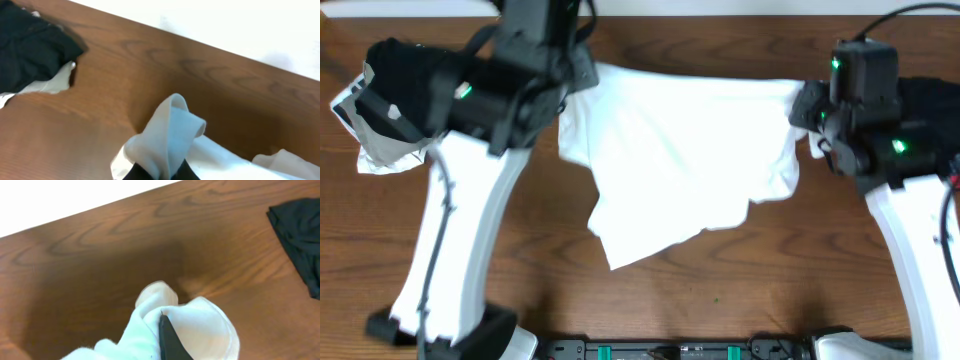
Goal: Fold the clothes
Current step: 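Lay the shirt down at table center and open both grippers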
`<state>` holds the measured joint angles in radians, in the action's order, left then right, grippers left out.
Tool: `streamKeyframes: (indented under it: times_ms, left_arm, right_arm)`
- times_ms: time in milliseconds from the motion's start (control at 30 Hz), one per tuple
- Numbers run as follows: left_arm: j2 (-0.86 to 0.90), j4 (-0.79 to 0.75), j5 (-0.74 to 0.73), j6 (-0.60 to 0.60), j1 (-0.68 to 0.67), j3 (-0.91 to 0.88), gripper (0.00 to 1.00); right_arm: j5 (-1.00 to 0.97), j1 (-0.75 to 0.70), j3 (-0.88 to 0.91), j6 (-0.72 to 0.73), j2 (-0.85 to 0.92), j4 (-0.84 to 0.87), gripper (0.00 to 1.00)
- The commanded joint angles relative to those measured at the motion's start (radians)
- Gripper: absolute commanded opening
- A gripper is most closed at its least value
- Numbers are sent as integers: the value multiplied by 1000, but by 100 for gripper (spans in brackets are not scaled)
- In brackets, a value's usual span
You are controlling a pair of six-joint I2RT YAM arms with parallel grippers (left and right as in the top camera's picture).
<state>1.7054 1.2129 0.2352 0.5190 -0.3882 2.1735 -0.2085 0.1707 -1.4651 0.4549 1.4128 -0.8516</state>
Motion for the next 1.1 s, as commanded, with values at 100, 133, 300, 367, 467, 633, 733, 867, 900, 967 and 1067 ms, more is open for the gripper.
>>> streamKeyframes:
  times_ms: [100, 133, 300, 367, 467, 633, 733, 867, 900, 967, 1067]
  left_arm:
    - [189, -152, 51, -31, 49, 4, 6]
    - [220, -185, 51, -39, 57, 4, 6]
    - [361, -318, 52, -40, 86, 4, 11]
    - [406, -332, 52, -41, 94, 4, 17]
    - [449, -325, 52, -50, 102, 4, 38]
    - [451, -326, 52, -140, 104, 4, 86]
    - [419, -325, 52, -168, 104, 4, 98]
    - [341, -326, 51, -167, 101, 4, 98]
    - [309, -326, 51, -167, 101, 4, 98]
    - [249, -324, 49, -167, 101, 4, 98]
    - [148, -303, 34, -167, 101, 4, 98]
  right_arm:
    - [-4, -35, -15, -8, 165, 125, 2]
    - [-5, -36, -15, -18, 193, 158, 1]
    - [-5, -37, -15, -68, 330, 281, 13]
    - [-5, -40, -15, -69, 376, 284, 28]
    - [-8, -55, -15, -72, 425, 271, 41]
    - [-16, -92, -20, -72, 416, 230, 88]
    - [-16, -109, -26, -71, 370, 198, 99]
    - [-16, -121, -27, -71, 255, 173, 99]
    - [-16, -121, -27, -72, 216, 165, 99]
    - [-16, -121, -27, -87, 133, 153, 99]
    - [-16, -121, -27, -94, 11, 128, 99]
